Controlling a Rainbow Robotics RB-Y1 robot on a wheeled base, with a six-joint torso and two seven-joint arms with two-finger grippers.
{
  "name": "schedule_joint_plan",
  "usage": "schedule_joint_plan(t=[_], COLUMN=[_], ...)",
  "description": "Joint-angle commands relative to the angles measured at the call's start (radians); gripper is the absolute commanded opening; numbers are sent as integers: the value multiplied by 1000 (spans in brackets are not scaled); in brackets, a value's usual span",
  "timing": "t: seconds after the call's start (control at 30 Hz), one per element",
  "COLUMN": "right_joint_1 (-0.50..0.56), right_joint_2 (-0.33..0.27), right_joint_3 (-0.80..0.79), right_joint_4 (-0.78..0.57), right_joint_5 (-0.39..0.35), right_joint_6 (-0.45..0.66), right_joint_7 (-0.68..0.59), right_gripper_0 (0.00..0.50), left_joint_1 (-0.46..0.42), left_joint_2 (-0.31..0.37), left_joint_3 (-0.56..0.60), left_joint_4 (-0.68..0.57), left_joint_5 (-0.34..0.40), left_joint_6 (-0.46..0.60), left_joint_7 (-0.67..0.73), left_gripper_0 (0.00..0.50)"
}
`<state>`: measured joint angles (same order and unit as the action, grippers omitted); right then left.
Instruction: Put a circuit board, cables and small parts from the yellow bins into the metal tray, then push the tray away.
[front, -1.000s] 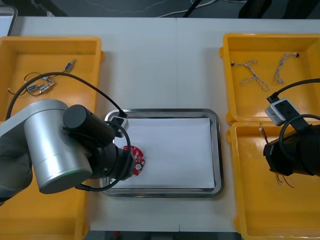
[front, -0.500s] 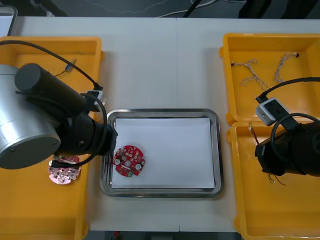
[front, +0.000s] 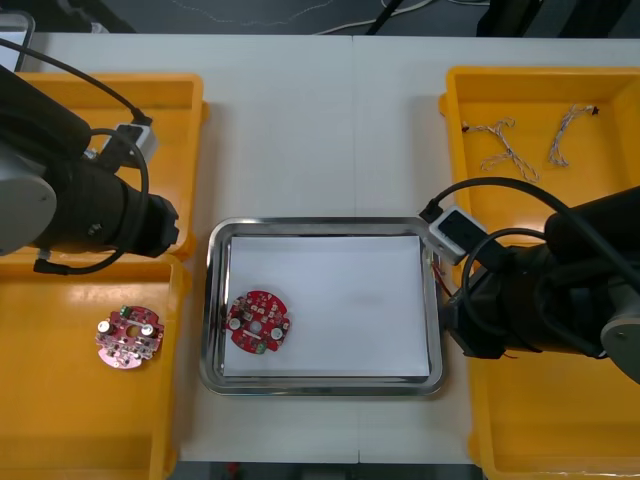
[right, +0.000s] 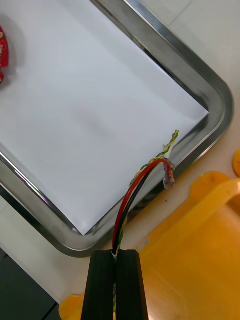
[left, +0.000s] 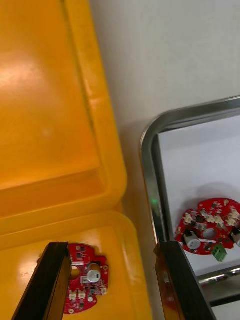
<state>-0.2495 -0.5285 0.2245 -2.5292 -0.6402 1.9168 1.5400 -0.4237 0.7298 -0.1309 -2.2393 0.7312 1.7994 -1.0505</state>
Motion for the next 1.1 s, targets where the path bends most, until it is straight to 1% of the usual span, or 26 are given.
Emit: schedule_joint_plan(t=[0.03, 0.13, 0.27, 0.37, 0.5, 0.6, 0.63, 0.67, 0.83, 1.0, 1.1], right_joint_1=[-77, -126, -162, -177, -197, -225, -229, -251, -303, -352, -375], right_joint_2=[-22, -22, -22, -22, -22, -19, -18, -16, 13, 56, 78], right_joint_3=[93, 159, 207, 249, 296, 357, 369, 411, 495, 559, 592], right_joint_4=[40, 69, 101, 142, 179, 205, 208, 224, 265, 326, 359], right_joint_5=[4, 30, 45, 47, 54, 86, 93, 111, 128, 129, 129], right_joint_6=[3, 3, 3, 3, -18, -28, -28, -30, -33, -52, -70], right_joint_7=[29, 100, 164, 238, 301, 336, 338, 338, 338, 338, 338], right_gripper_0=[0, 0, 0, 0, 0, 0, 0, 0, 0, 0, 0], left_joint_1=[-30, -29, -29, -29, -29, -29, -29, -29, -29, -29, -29], left_joint_2=[37, 39, 39, 37, 39, 39, 39, 37, 37, 37, 37], left_joint_3=[86, 126, 162, 185, 198, 200, 201, 208, 237, 258, 277], left_joint_4=[38, 69, 104, 150, 191, 216, 222, 248, 310, 331, 343], left_joint_5=[10, 10, 5, -21, -42, -84, -90, -98, -95, -131, -127], left_joint_6=[9, 11, 9, -11, -48, -89, -97, -126, -184, -201, -203], left_joint_7=[-88, -143, -197, -260, -299, -335, -341, -361, -408, -427, -431], left_gripper_0=[500, 500, 500, 500, 500, 500, 500, 500, 500, 500, 500])
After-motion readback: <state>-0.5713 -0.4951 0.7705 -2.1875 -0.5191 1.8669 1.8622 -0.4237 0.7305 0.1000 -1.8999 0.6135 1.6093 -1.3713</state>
